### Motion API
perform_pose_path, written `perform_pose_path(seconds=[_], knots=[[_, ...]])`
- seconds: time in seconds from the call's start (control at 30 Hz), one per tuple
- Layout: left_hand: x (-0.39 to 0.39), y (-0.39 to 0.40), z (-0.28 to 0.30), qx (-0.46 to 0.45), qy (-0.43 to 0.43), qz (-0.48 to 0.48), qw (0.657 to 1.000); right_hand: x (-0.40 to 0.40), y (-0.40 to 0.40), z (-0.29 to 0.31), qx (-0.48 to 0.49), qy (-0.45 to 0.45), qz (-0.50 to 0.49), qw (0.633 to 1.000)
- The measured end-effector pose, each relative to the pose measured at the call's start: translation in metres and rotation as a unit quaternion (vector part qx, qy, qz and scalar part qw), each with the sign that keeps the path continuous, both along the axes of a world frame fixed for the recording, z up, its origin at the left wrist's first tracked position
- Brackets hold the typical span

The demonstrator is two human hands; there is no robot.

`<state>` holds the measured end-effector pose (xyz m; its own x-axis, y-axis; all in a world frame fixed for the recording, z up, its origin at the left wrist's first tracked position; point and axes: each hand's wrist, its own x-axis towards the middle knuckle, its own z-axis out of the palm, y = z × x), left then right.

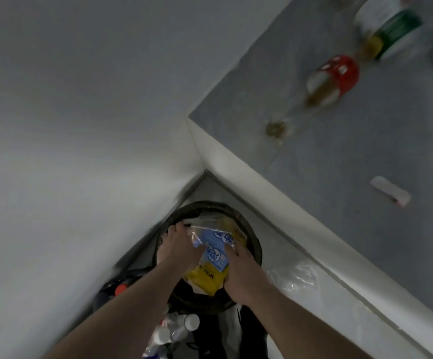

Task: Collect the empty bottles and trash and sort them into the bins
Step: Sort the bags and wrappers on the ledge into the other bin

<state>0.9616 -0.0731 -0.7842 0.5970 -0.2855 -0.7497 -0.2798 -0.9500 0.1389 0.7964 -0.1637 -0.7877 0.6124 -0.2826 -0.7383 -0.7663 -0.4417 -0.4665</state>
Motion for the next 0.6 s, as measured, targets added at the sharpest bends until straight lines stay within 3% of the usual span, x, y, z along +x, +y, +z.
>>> perform_pose_path(seconds=[0.3, 0.47, 0.6], knots=[[-0.027, 0.022, 0.233, -0.072, 0.016, -0.01, 0.997, -0.034, -0.019, 0.233, -0.022, 0.005, 0.021, 1.0], [-0.051, 0.038, 0.372, -0.139, 0.003, -0.024, 0.99, -0.048, -0.02, 0.371, -0.028, -0.022, -0.05, 0.998], [-0.072, 0.056, 0.452, -0.197, 0.0, -0.044, 0.979, -0.078, -0.009, 0.445, -0.048, -0.045, -0.095, 0.993]])
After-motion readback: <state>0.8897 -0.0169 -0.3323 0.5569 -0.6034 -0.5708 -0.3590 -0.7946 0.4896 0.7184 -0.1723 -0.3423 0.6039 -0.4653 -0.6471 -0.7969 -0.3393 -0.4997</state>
